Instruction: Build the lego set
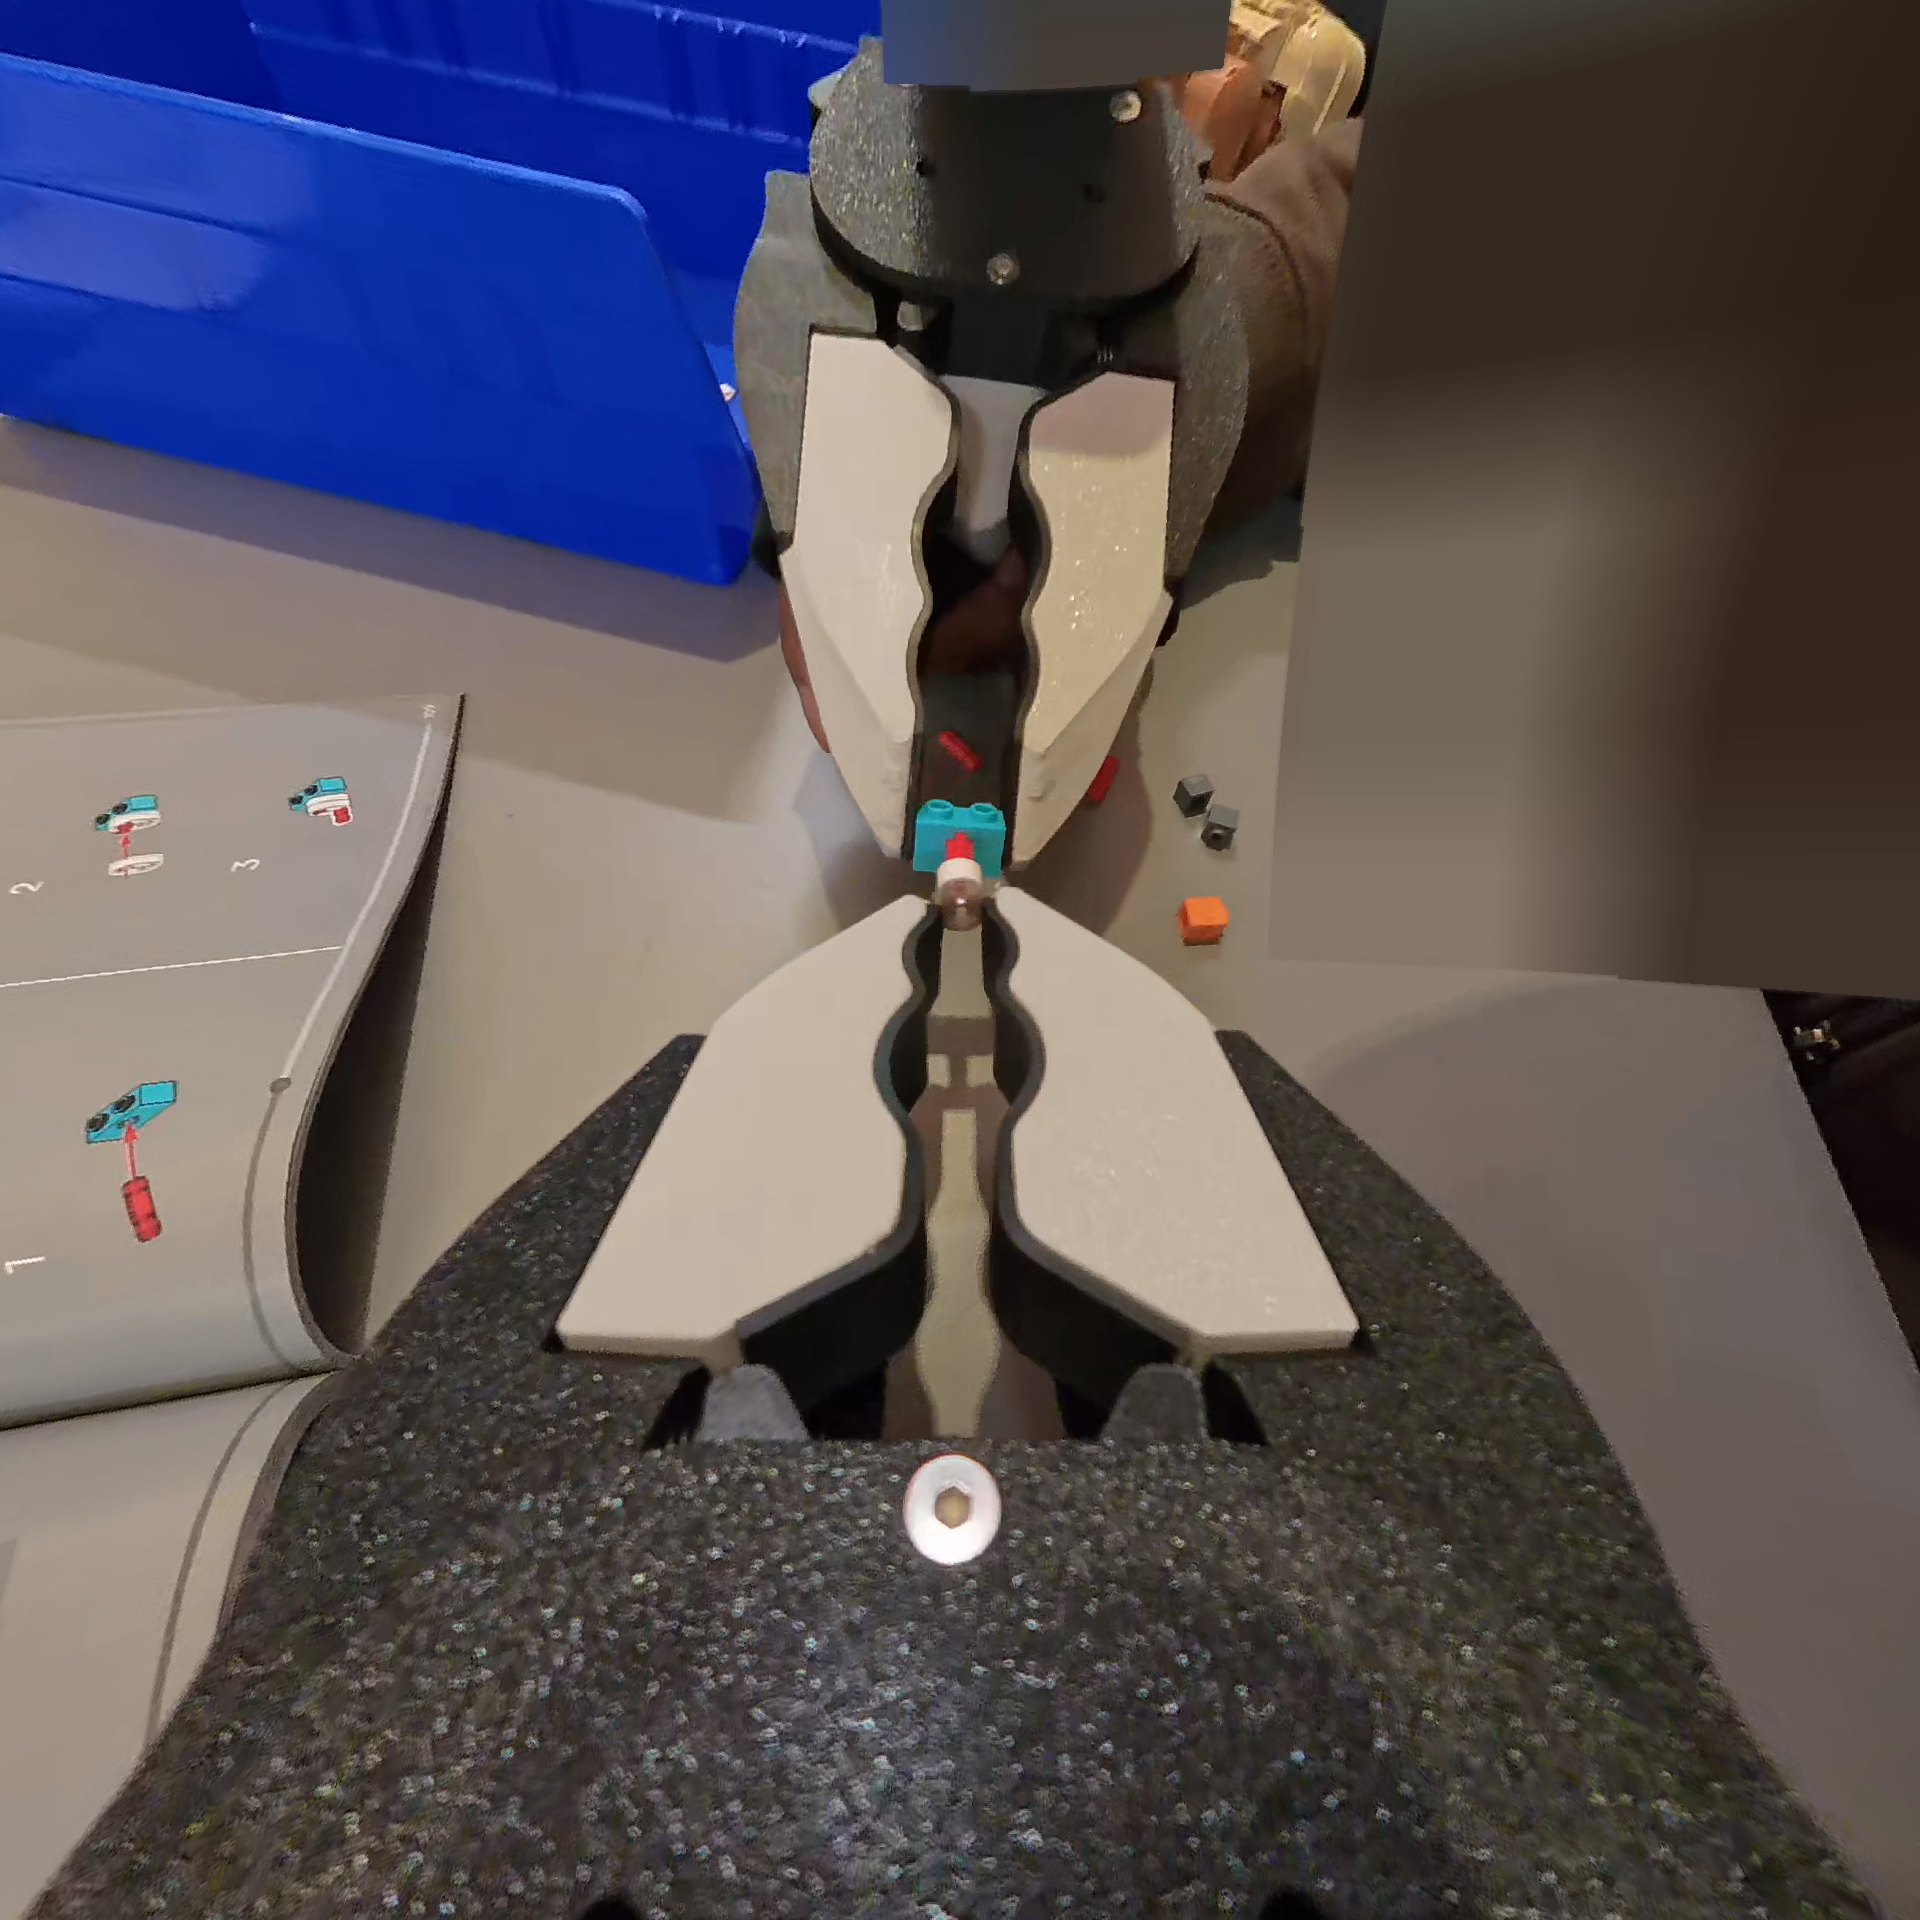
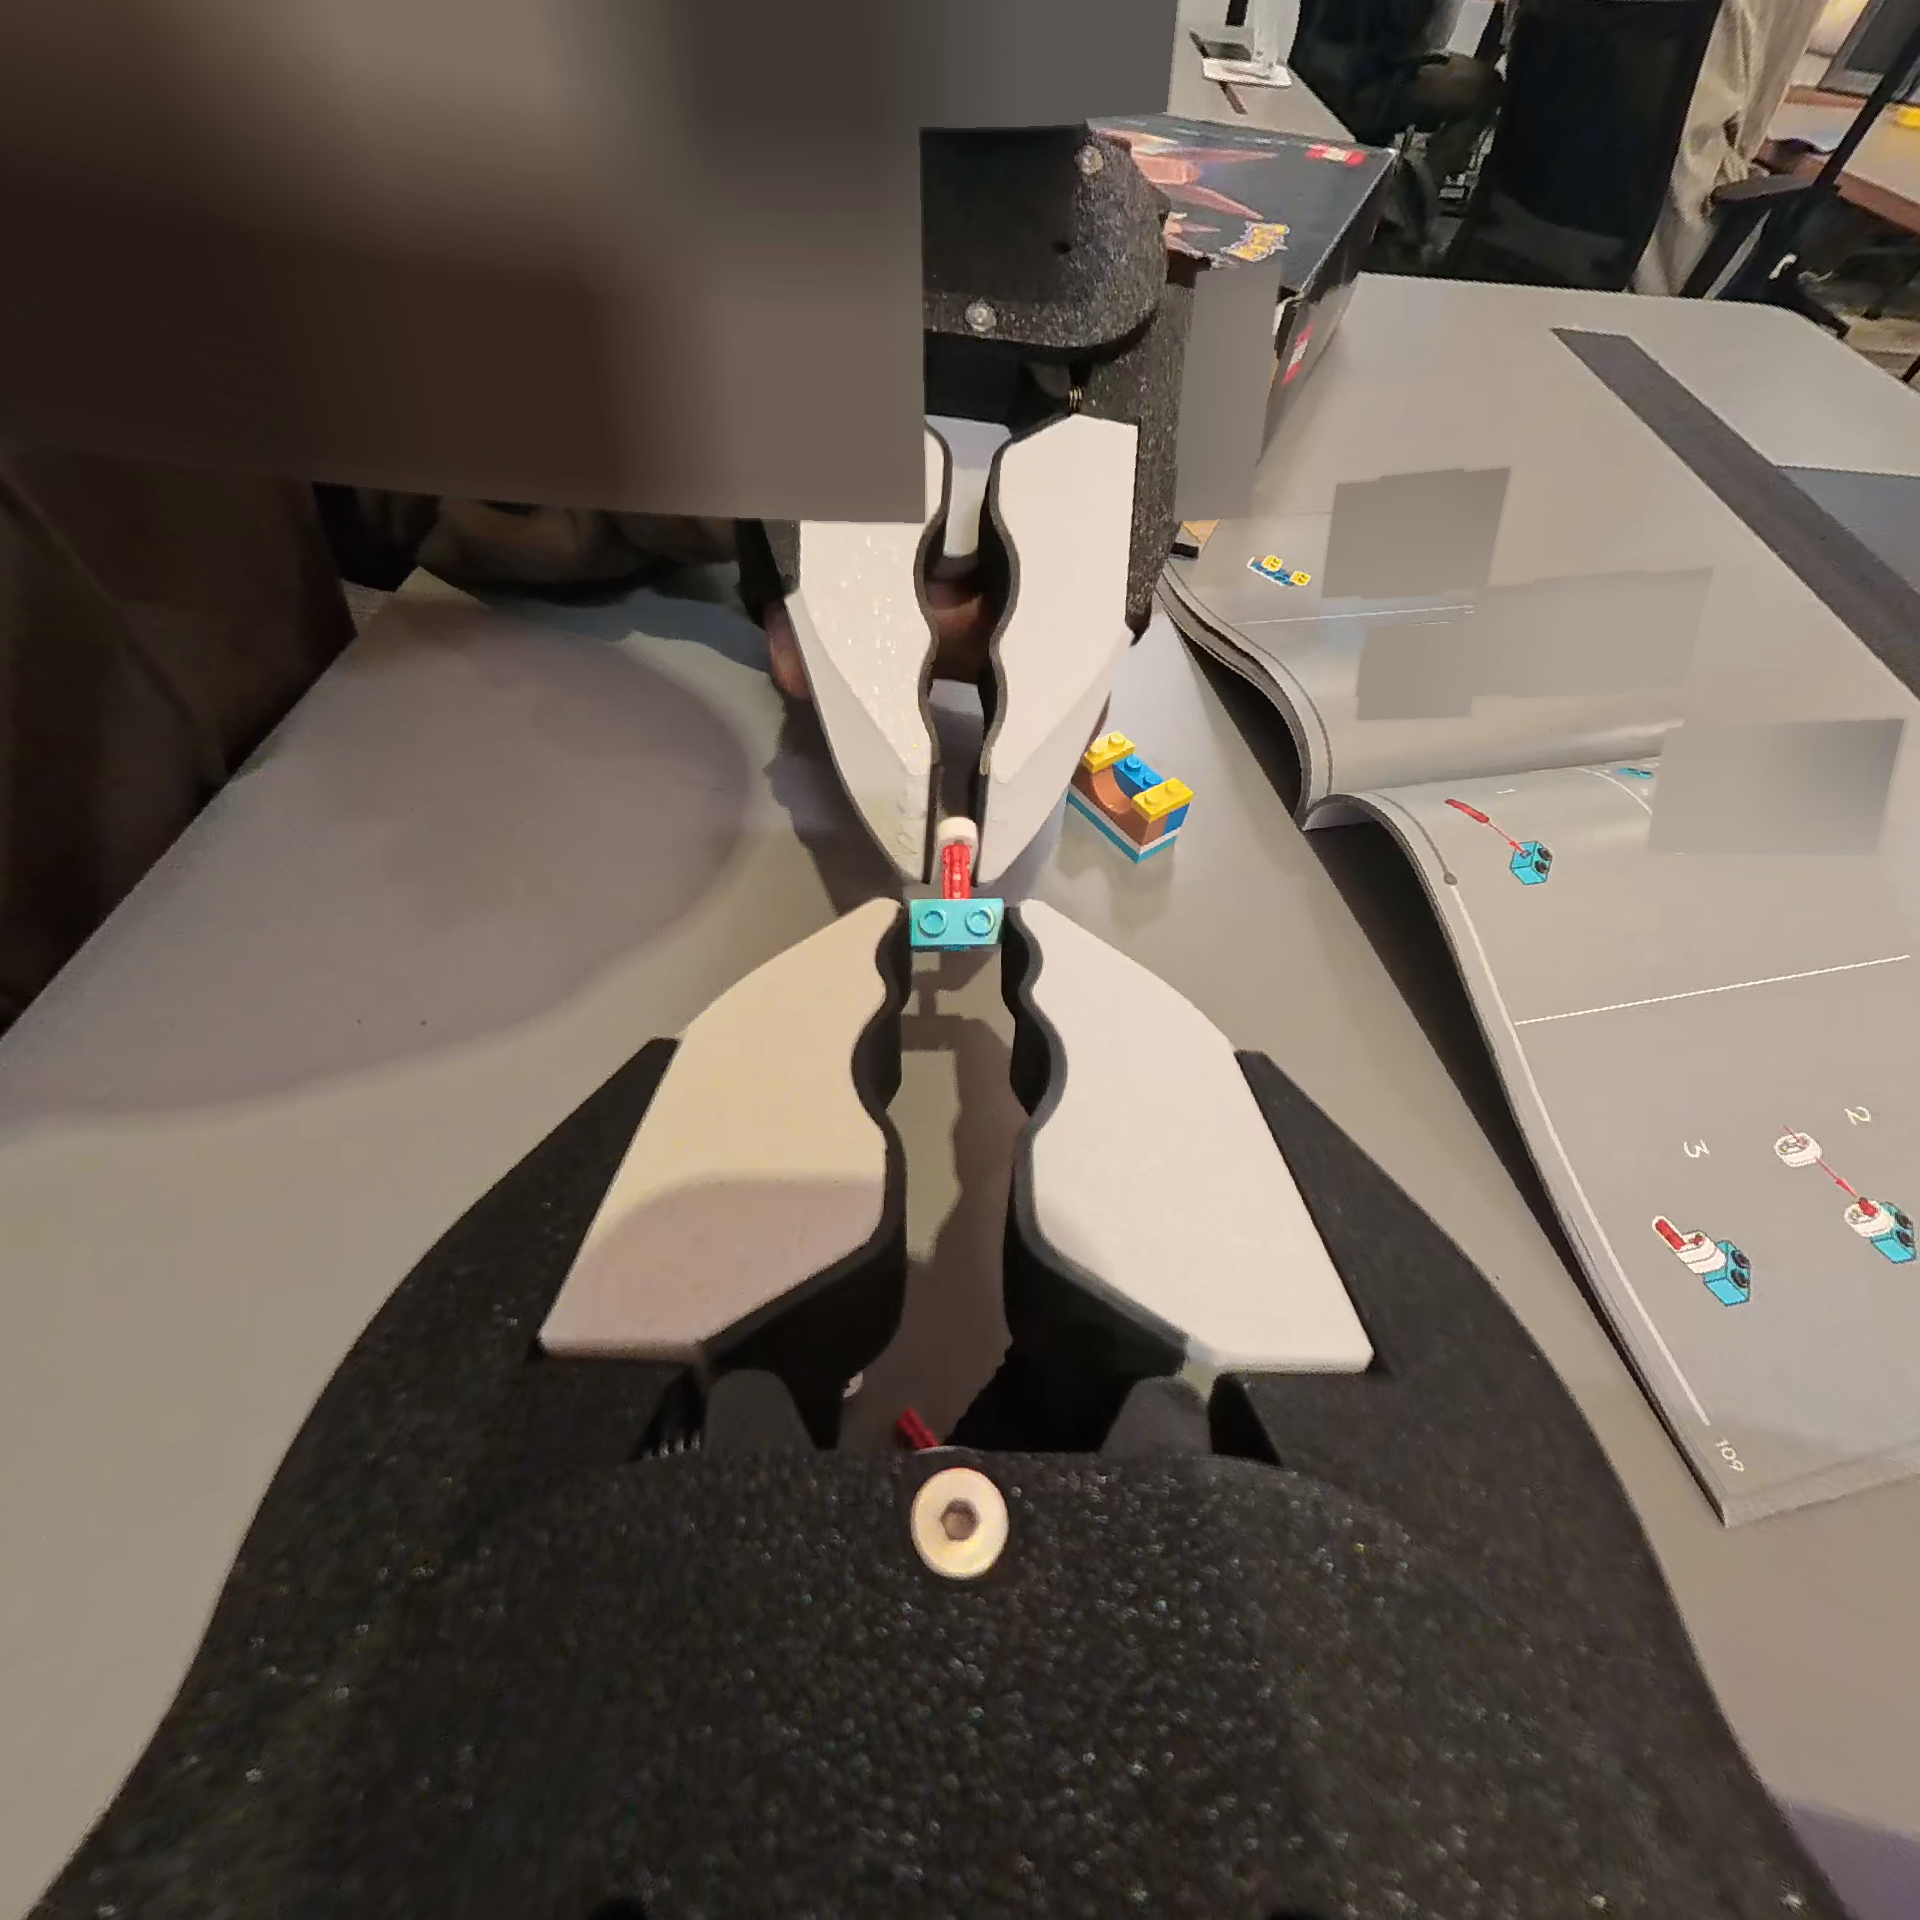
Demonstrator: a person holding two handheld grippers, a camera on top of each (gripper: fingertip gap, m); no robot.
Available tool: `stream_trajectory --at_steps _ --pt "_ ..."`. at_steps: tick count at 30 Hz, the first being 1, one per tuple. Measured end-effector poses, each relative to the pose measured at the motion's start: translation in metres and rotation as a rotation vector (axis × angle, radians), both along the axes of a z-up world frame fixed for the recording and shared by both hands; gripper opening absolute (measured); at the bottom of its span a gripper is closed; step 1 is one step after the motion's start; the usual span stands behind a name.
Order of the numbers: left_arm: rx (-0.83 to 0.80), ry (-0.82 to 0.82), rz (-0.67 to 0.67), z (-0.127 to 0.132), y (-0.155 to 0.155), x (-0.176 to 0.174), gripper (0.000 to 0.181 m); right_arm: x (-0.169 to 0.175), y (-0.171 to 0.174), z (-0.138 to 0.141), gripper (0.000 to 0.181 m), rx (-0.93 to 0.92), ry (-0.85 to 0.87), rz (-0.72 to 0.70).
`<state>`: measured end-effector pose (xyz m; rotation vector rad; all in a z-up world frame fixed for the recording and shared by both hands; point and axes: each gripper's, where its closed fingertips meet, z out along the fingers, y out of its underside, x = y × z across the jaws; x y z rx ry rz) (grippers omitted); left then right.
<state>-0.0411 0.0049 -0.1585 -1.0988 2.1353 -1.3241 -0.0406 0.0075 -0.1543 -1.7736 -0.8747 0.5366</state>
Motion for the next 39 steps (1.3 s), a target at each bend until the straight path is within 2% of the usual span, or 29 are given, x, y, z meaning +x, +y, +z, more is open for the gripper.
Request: stream_trajectory --at_steps 17,39 --pt "0.148 -0.014 0.016 -0.007 0.002 0.001 0.007 -0.001 0.001 -0.006 0.016 -0.007 -0.058 -0.023" --pt "0.39 0.142 0.03 -0.038 0.008 -0.005 0.007 -0.004 0.003 -0.032 0.016 -0.073 -0.258 -0.031"
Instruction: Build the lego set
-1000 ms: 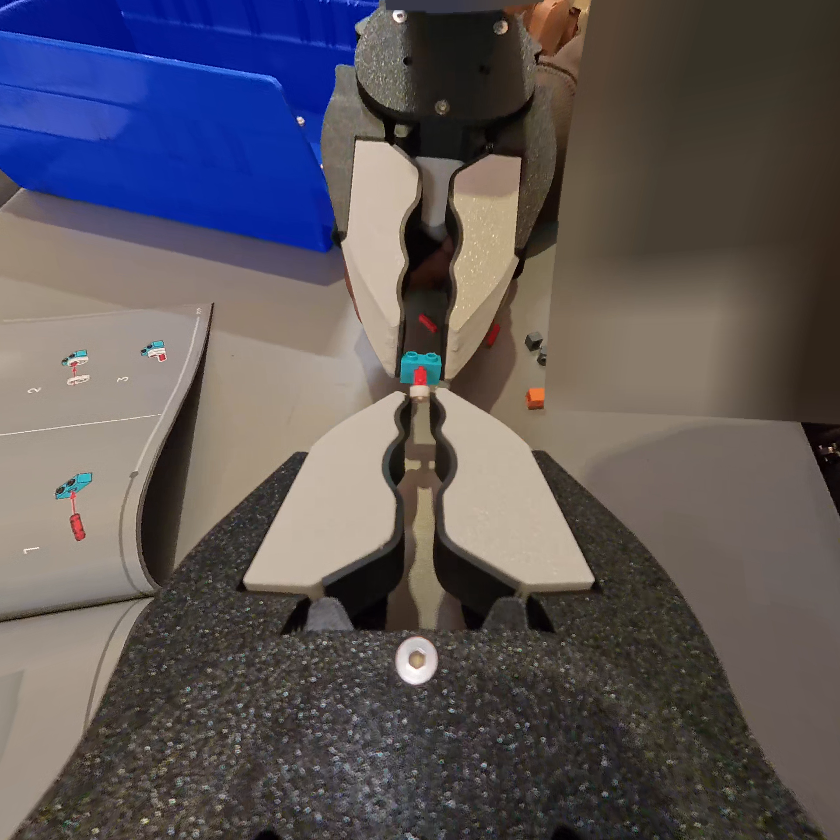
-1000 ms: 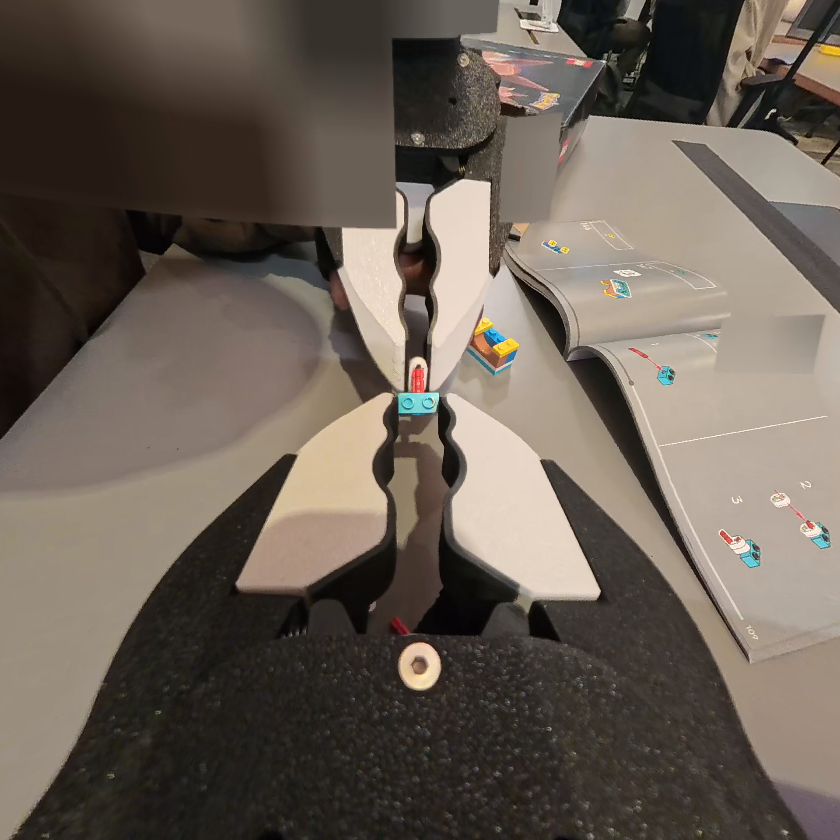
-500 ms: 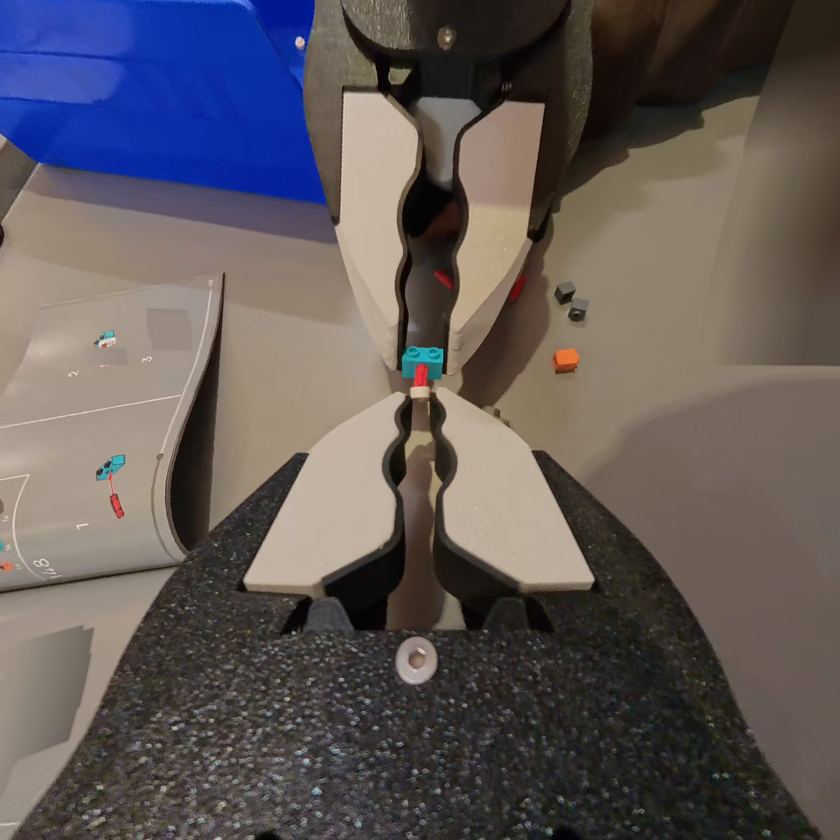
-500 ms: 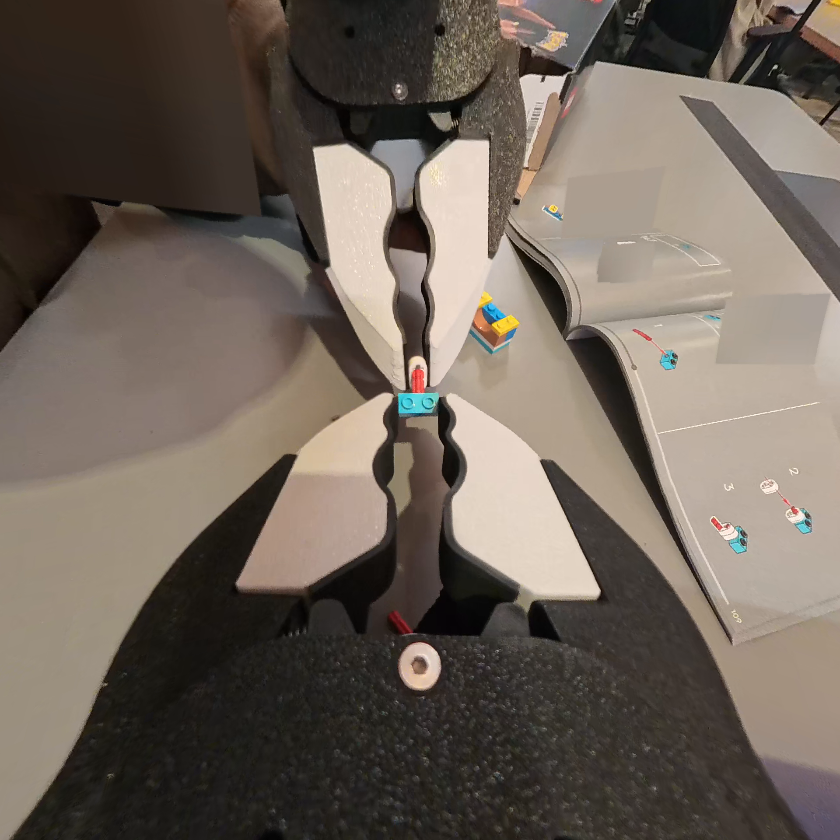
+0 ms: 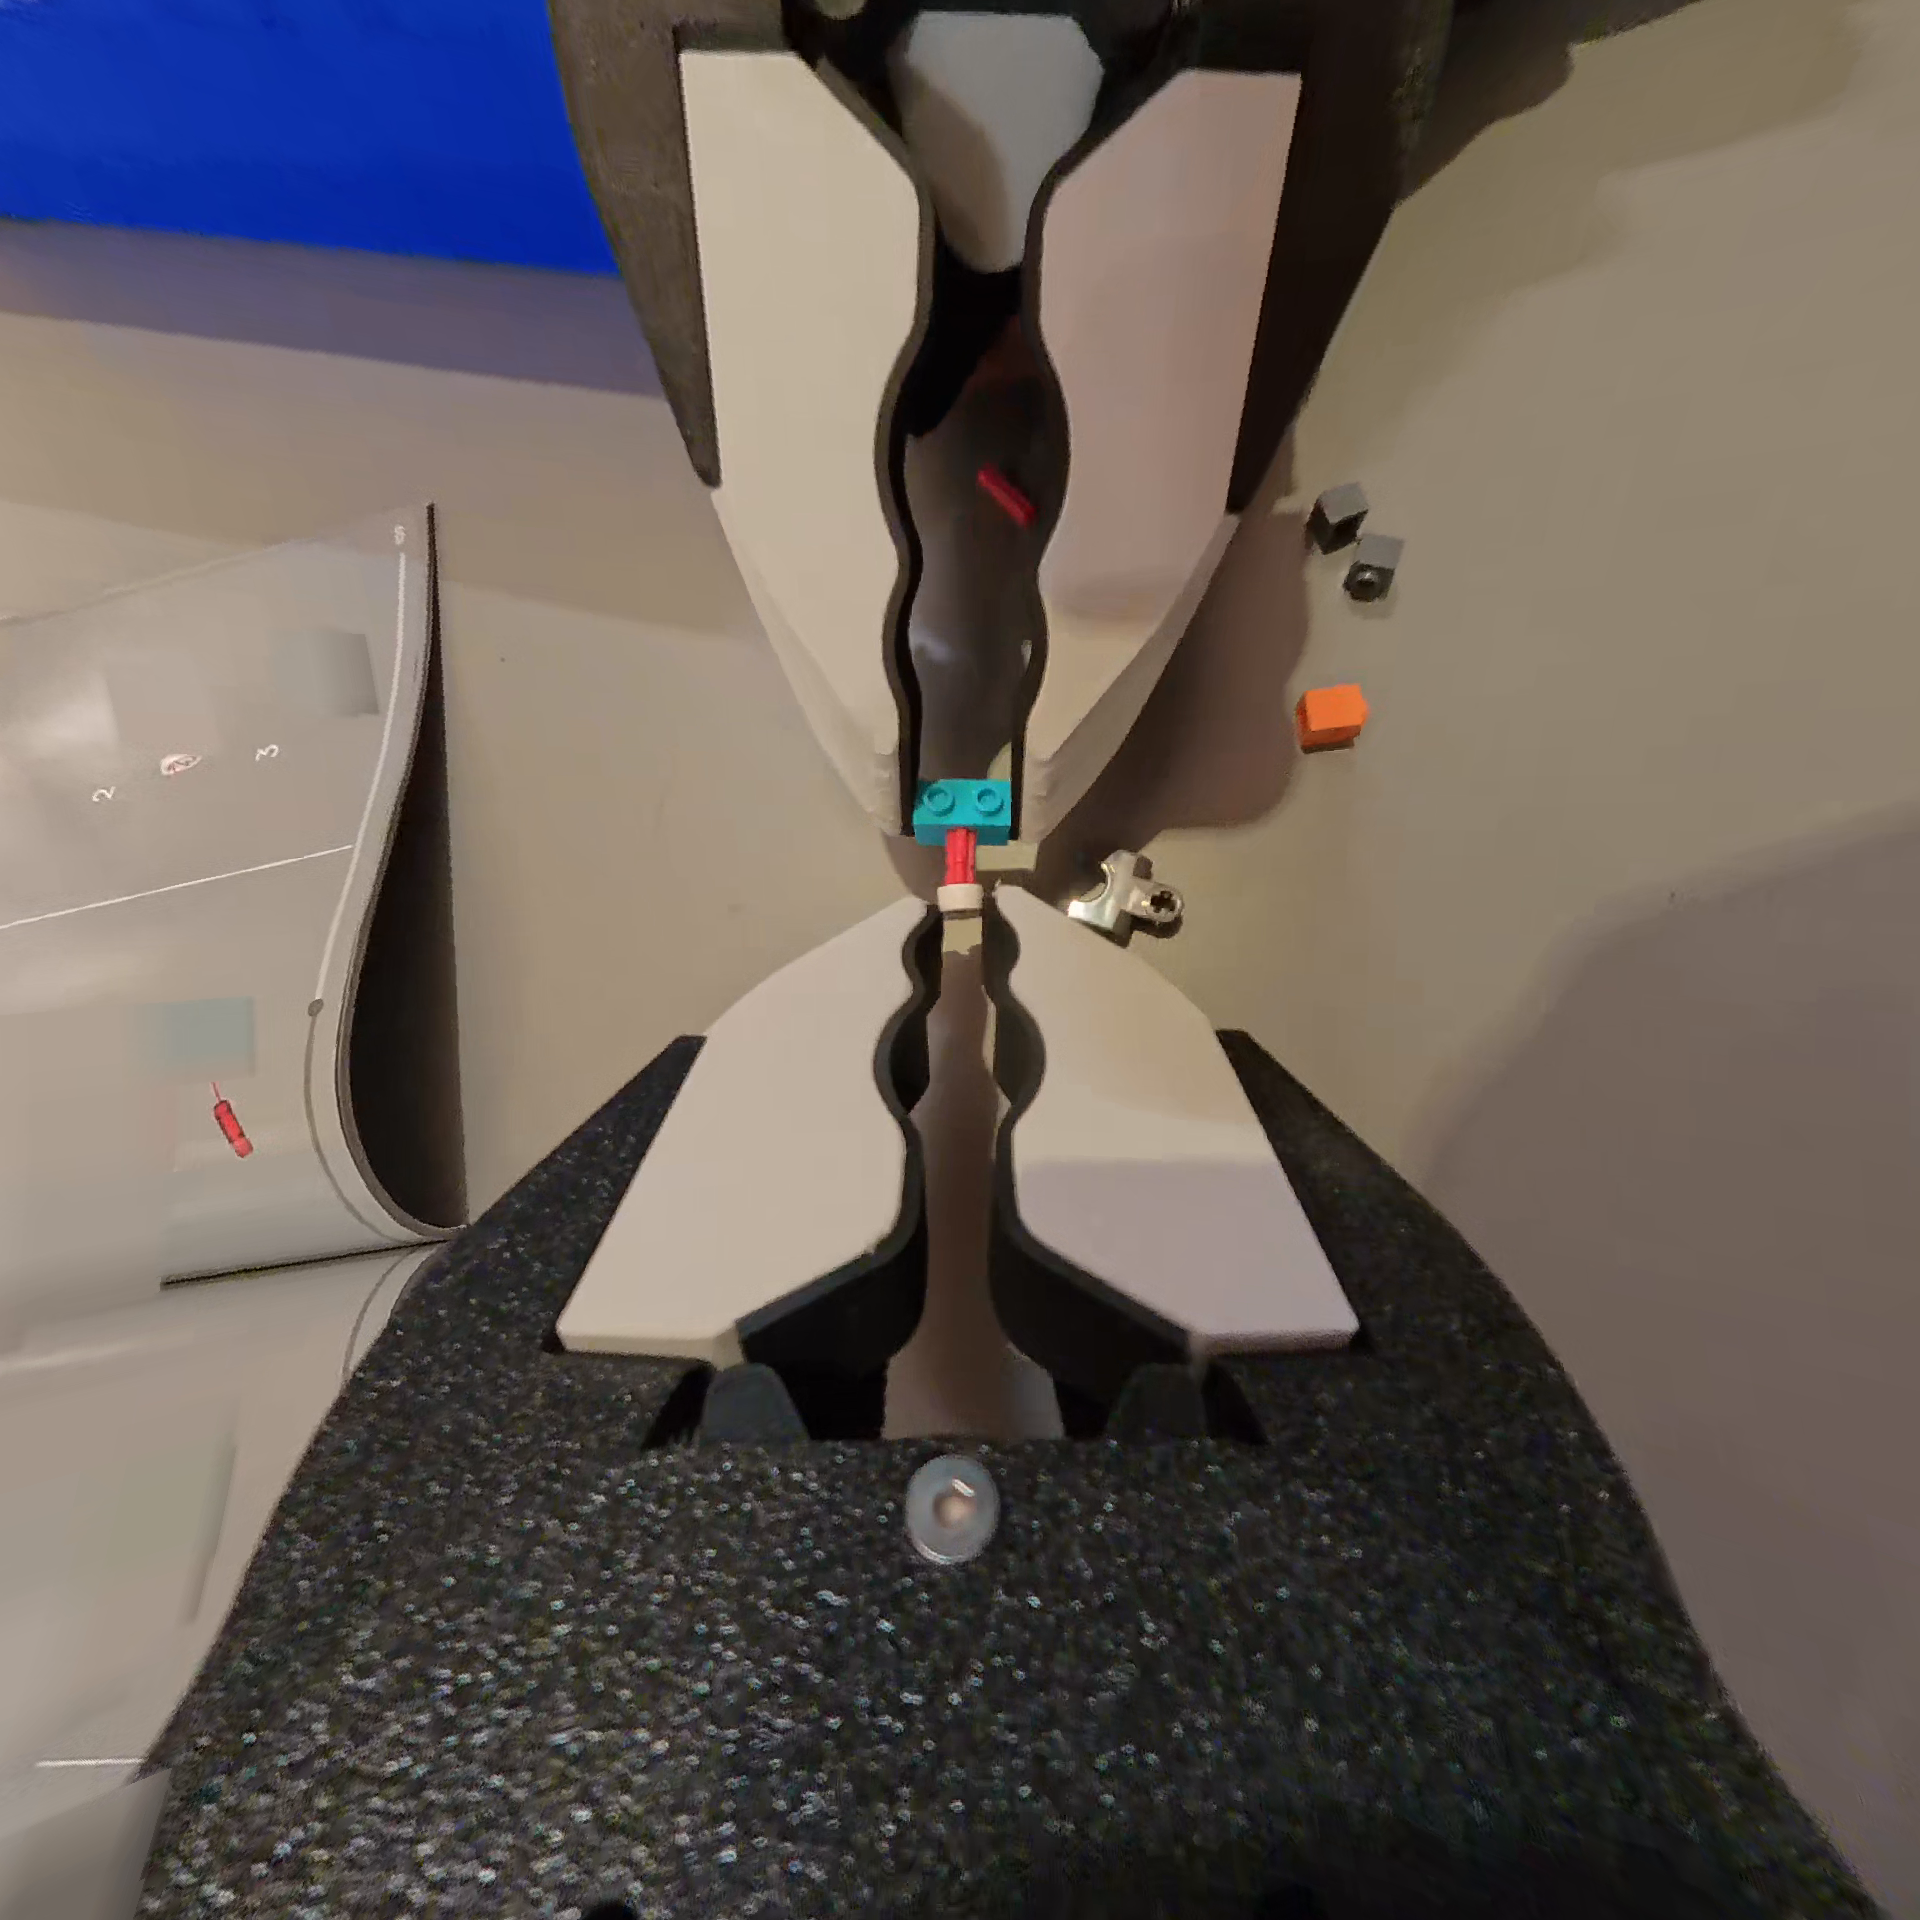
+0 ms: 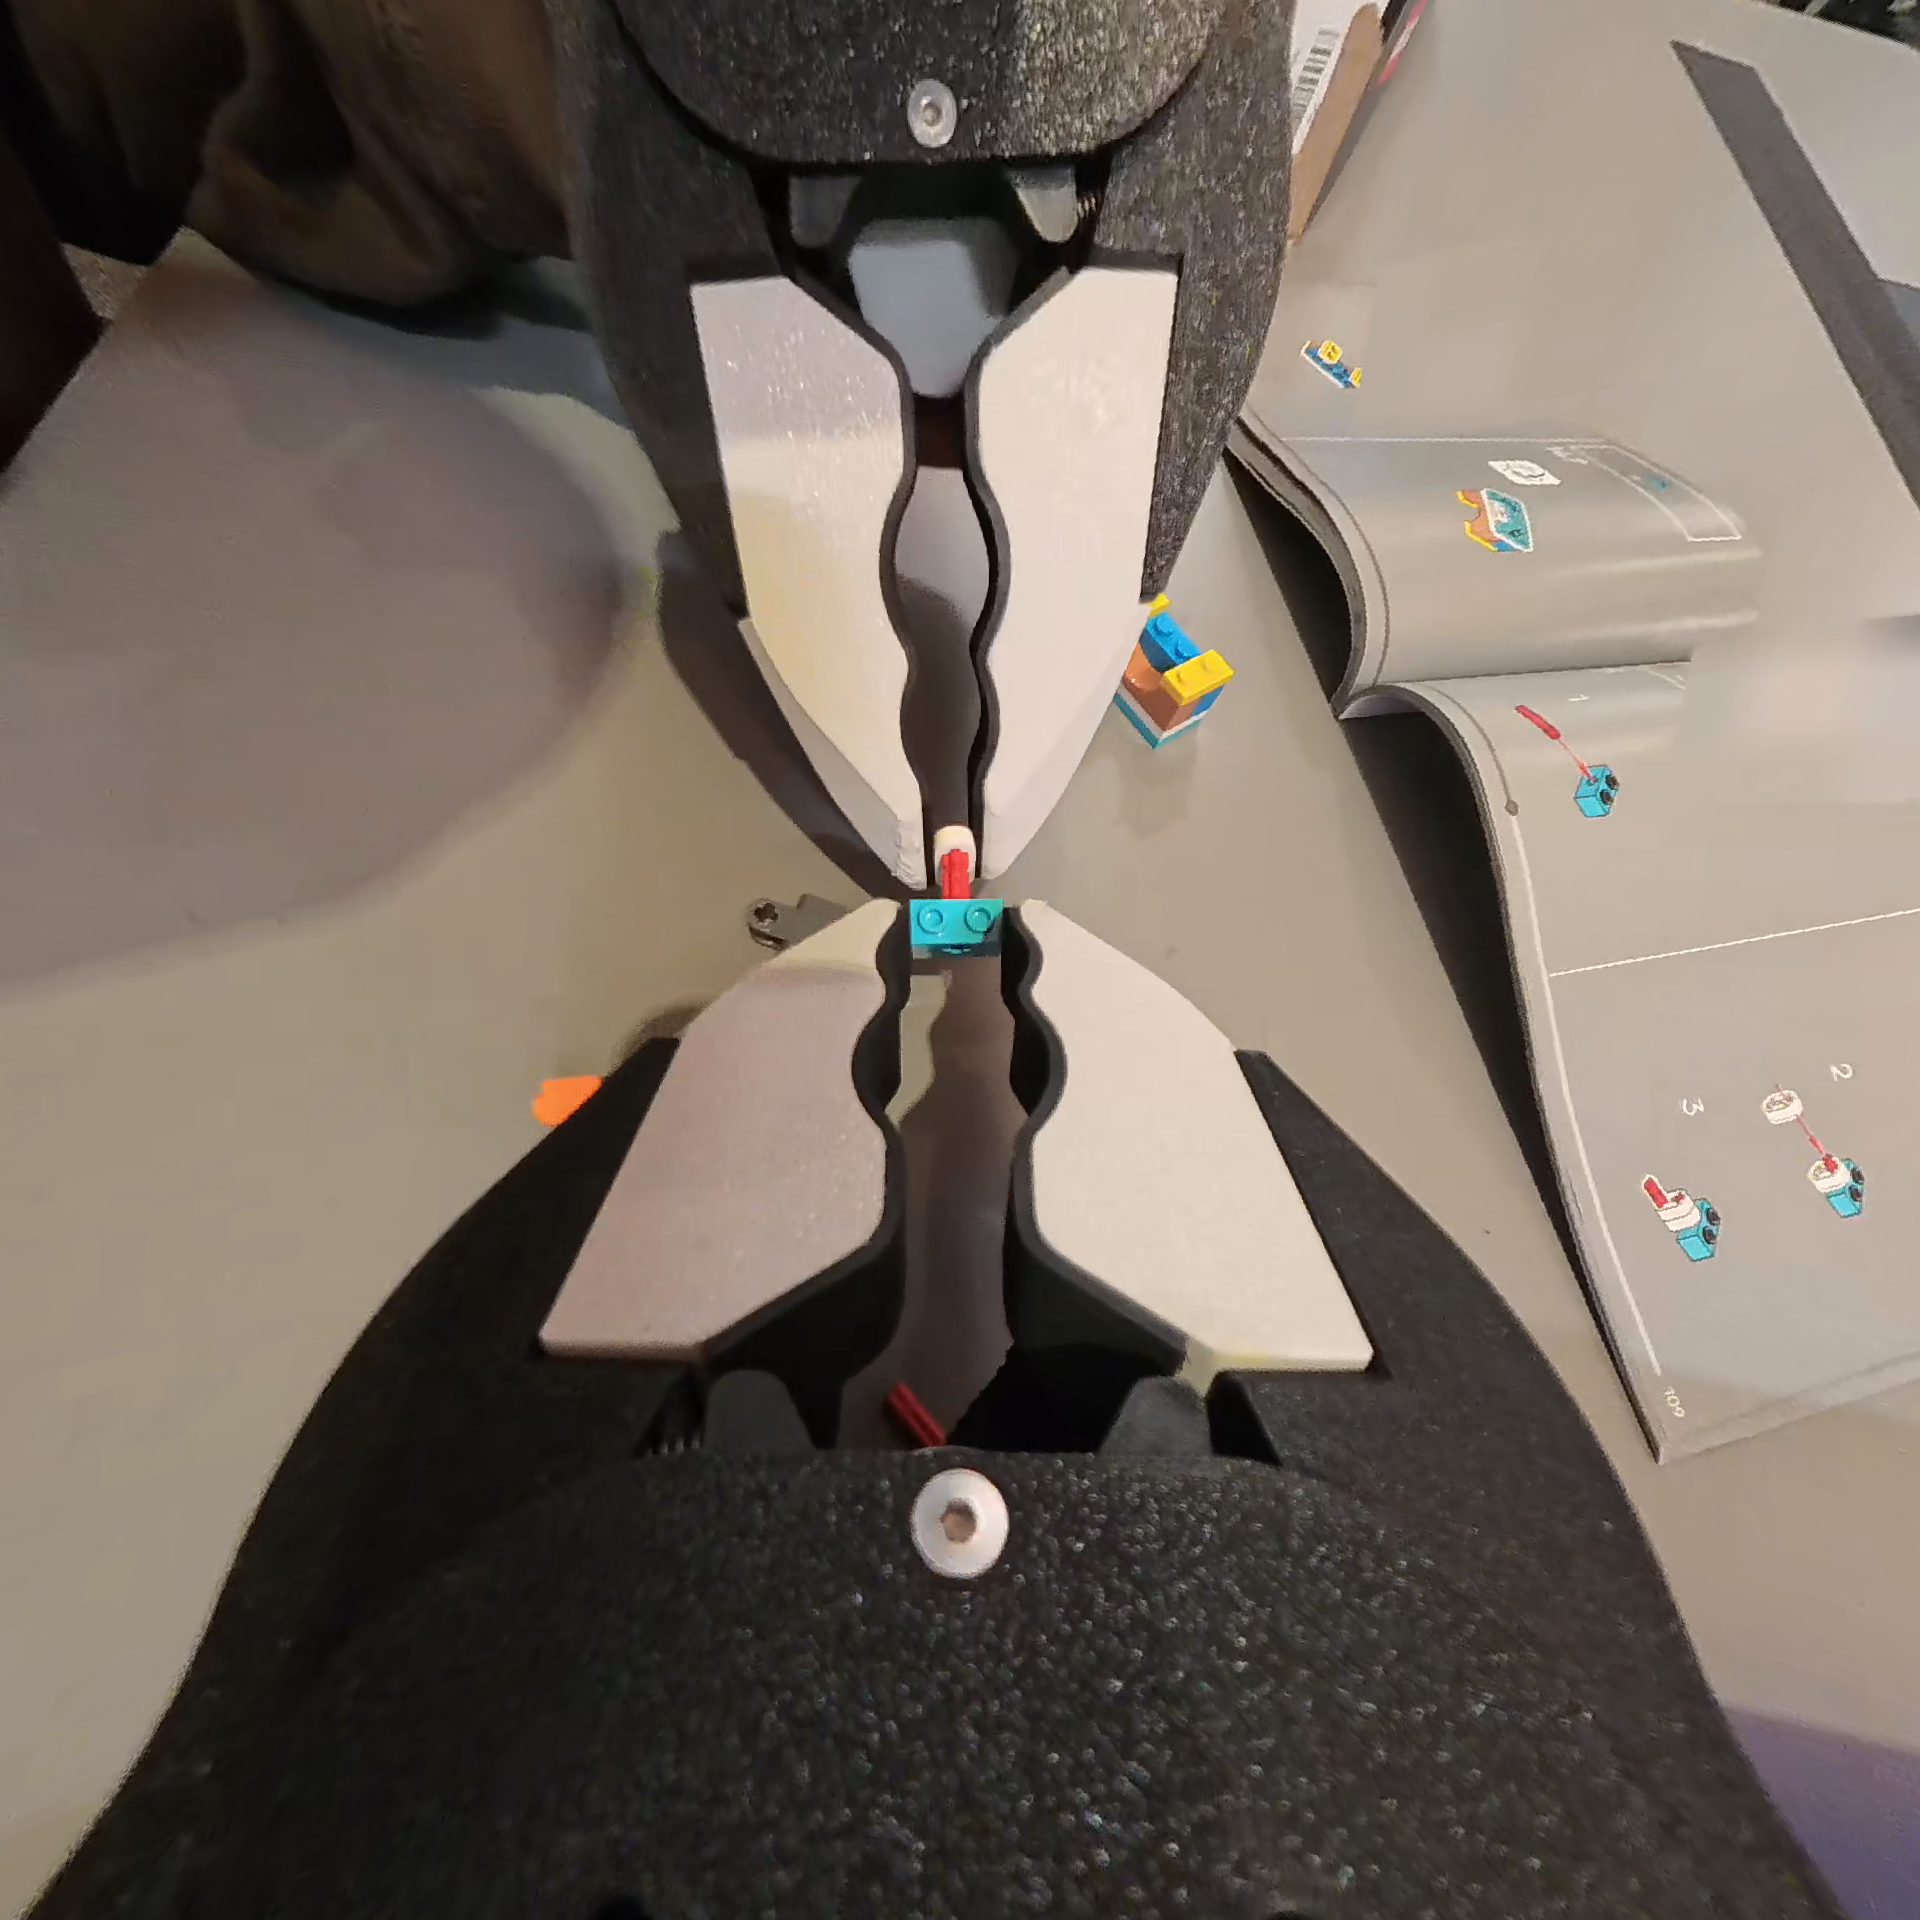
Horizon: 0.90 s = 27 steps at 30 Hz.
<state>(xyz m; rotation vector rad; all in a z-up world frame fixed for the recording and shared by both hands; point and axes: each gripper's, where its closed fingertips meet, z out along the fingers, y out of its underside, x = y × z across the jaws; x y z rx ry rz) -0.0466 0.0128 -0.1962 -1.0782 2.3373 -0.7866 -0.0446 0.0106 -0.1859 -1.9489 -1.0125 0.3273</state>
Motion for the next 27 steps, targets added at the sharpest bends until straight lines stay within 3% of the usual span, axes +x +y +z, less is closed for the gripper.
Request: stream_trajectory --at_steps 27 --pt "0.083 0.053 0.001 -0.0093 0.0023 0.0001 0.006 -0.0013 0.0028 -0.0073 0.016 -0.051 -0.022 -0.003"
